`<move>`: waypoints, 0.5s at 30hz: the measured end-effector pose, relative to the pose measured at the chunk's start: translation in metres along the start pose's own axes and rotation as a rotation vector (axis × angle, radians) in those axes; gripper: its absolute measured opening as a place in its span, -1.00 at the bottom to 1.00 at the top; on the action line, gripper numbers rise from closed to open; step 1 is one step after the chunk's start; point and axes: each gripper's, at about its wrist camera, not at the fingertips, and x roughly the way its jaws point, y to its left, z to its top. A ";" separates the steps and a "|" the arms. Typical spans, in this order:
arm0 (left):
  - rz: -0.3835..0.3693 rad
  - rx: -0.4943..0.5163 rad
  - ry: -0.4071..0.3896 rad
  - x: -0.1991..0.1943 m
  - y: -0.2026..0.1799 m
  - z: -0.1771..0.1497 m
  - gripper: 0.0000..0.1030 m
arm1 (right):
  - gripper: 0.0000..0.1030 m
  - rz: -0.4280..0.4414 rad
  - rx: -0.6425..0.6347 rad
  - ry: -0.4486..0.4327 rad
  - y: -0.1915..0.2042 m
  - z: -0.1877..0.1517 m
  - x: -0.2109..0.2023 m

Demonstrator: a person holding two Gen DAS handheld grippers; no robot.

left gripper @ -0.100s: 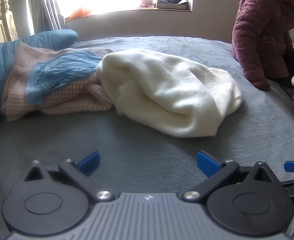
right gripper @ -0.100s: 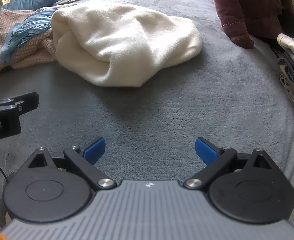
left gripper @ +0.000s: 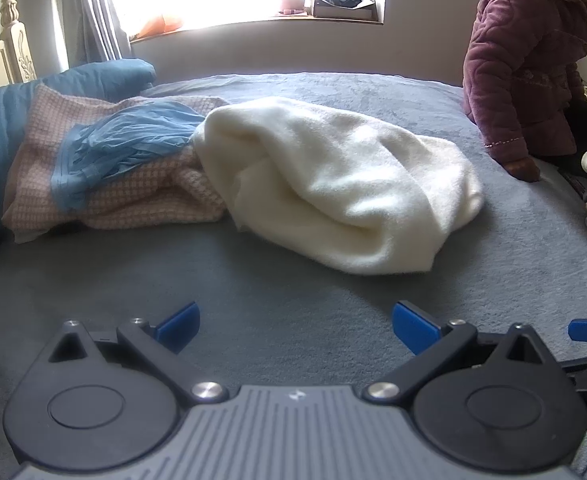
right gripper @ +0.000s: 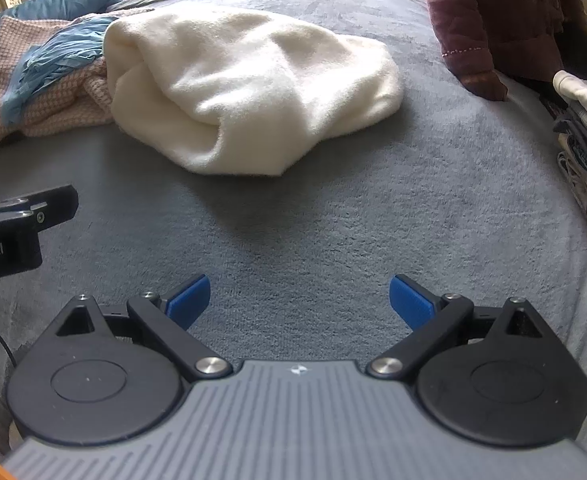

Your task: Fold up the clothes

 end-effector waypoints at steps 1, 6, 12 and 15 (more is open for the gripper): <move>-0.002 0.004 -0.003 -0.001 0.000 0.001 1.00 | 0.88 -0.002 0.001 -0.002 0.000 0.000 0.000; -0.013 -0.001 -0.016 -0.002 0.002 -0.004 1.00 | 0.88 -0.020 -0.010 -0.046 -0.001 -0.001 -0.005; -0.028 -0.020 -0.057 -0.011 0.005 -0.004 1.00 | 0.88 -0.041 -0.020 -0.085 0.004 0.000 -0.015; -0.034 -0.029 -0.058 -0.014 0.005 -0.003 1.00 | 0.88 -0.043 -0.011 -0.088 0.002 0.000 -0.016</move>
